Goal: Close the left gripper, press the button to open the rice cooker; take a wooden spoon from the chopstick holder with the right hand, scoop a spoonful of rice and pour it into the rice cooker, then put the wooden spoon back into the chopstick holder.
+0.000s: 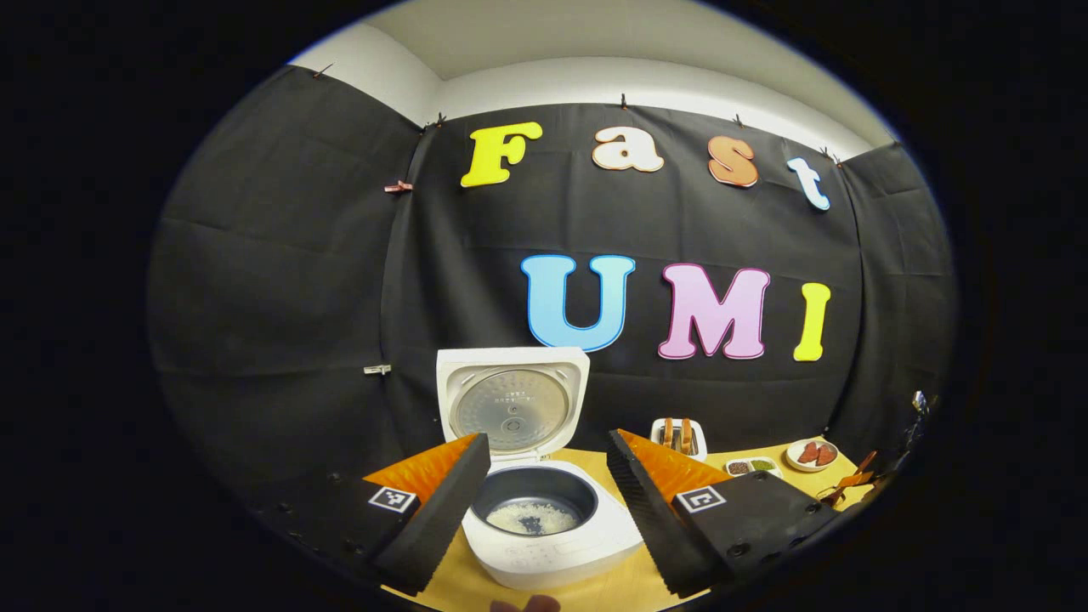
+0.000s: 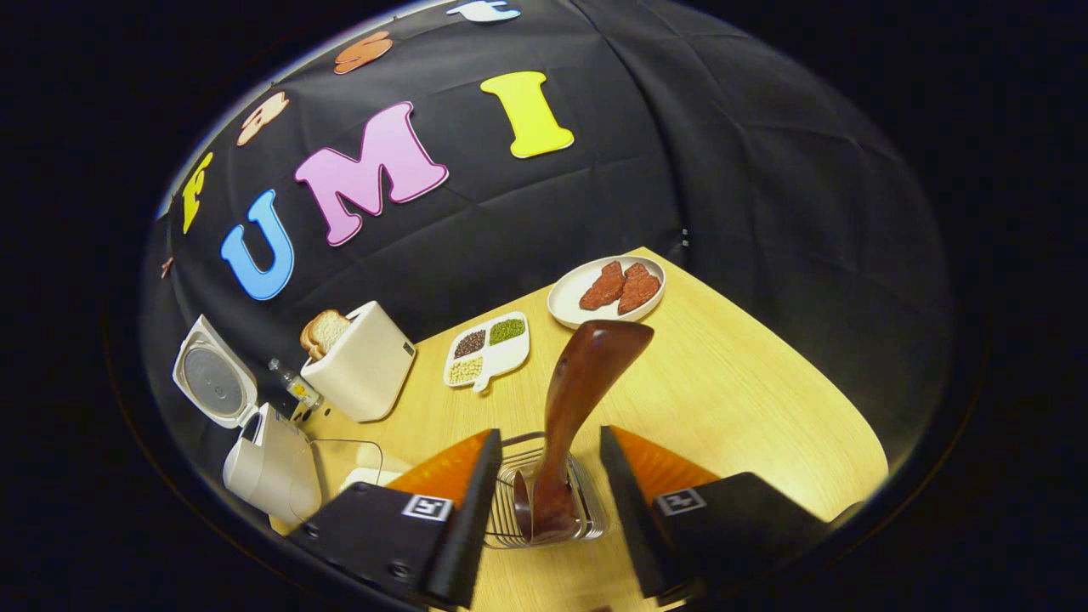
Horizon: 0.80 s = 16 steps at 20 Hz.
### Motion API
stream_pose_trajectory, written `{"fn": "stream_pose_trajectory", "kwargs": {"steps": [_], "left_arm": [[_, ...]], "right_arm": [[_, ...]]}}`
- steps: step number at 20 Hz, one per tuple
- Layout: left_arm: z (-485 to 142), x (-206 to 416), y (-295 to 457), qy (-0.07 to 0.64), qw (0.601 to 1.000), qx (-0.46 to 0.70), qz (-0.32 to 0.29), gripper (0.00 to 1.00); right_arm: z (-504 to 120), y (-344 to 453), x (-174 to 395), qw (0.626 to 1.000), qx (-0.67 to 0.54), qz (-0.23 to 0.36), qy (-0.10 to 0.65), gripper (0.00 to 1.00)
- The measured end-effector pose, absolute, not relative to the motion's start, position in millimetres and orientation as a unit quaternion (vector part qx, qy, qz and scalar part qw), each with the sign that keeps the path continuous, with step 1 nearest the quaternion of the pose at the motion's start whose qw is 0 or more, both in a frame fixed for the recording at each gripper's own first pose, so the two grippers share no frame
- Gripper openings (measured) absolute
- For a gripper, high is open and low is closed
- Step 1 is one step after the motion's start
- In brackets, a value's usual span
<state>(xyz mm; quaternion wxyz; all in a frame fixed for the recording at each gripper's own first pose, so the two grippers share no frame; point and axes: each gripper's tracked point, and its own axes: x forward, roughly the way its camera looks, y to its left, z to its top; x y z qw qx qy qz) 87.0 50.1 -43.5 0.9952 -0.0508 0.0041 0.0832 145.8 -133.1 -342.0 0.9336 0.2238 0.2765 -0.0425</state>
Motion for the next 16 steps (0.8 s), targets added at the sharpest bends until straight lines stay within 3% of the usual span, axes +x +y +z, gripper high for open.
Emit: {"fn": "stream_pose_trajectory", "kwargs": {"steps": [1,2,5,11,16], "left_arm": [[-44,89,50,0.003,0.995,-0.051,0.080,0.95],[-42,91,49,0.001,0.996,-0.050,0.077,0.95],[-36,100,48,-0.007,0.997,-0.050,0.065,0.95],[-27,118,54,-0.017,0.997,-0.059,0.045,0.95],[-6,134,73,-0.039,0.997,-0.055,0.039,0.95]], "right_arm": [[-337,-139,142,0.937,0.214,-0.051,0.271,0.80],[-331,-142,137,0.940,0.208,-0.057,0.264,0.88],[-306,-153,118,0.948,0.190,-0.078,0.241,0.97],[-221,-160,89,0.971,0.137,-0.098,0.168,0.98],[-127,-129,70,0.986,0.111,-0.073,0.097,0.98]]}}
